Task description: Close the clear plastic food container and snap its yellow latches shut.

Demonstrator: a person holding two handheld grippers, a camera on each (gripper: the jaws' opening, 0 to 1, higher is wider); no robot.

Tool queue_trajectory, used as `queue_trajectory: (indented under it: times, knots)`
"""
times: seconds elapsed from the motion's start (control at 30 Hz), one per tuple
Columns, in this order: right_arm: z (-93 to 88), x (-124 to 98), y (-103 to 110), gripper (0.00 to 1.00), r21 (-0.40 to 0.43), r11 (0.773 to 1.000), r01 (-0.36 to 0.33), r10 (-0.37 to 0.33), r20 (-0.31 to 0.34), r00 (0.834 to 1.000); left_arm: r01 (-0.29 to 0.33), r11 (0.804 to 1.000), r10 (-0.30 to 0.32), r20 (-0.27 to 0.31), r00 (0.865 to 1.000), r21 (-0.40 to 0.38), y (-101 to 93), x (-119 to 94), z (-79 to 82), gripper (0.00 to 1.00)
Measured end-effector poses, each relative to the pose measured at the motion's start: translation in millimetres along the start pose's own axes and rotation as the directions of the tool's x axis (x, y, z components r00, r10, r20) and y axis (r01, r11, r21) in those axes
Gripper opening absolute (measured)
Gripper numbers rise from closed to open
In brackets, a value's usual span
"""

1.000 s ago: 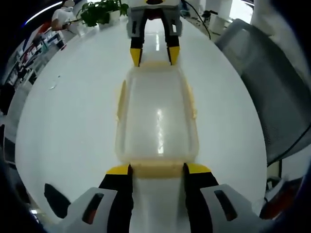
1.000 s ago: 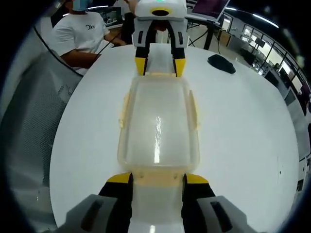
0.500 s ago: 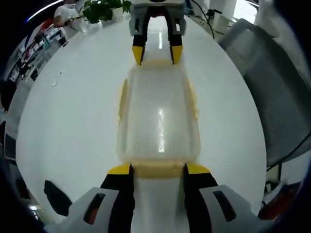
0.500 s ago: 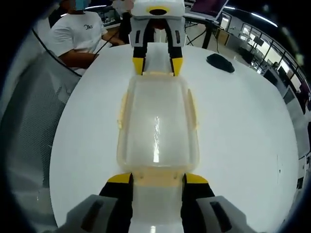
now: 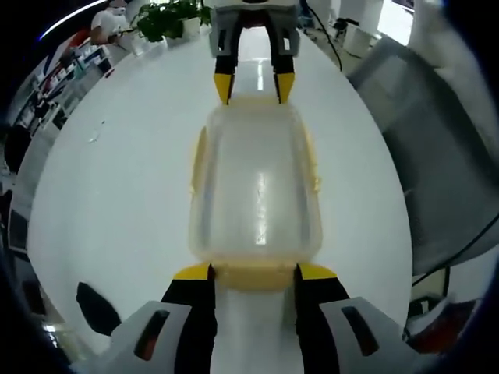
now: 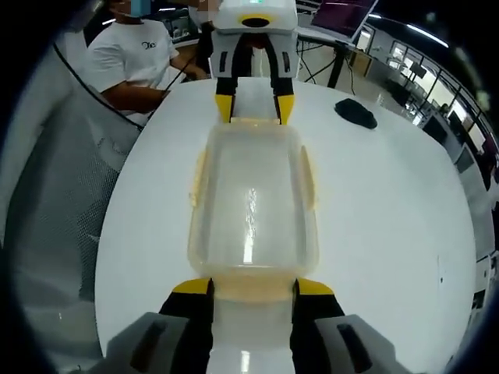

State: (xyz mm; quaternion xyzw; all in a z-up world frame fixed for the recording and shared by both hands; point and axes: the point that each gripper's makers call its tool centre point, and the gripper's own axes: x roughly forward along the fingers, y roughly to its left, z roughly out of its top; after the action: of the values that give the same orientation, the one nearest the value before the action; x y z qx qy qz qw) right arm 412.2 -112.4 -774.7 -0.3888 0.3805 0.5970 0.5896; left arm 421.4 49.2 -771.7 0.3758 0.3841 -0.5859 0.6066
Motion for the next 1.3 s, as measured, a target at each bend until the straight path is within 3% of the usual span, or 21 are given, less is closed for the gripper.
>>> queue_trajectory:
  times: [0.23, 0.73, 1.3]
  knots:
    - [12.1, -19.1, 7.3, 0.37, -0.008, 1.000, 0.010, -0.009, 0.034, 0.999, -0.009, 1.000, 0.009, -0.015, 1.000, -0.001, -8.6, -17.9, 3.4, 0.38]
    - [3.3, -63.8, 11.9, 0.37, -0.016, 0.999, 0.049, -0.048, 0.044, 0.998, -0.047, 0.999, 0.048, -0.014, 0.999, 0.021, -12.9, -43.8, 45.6, 0.38]
    - [-36.2, -112.3, 19.6, 0.37, -0.025, 0.997, 0.072, -0.071, 0.039, 0.997, -0.055, 0.998, 0.056, -0.028, 0.998, 0.039, -22.2, -44.4, 108.4, 0.38]
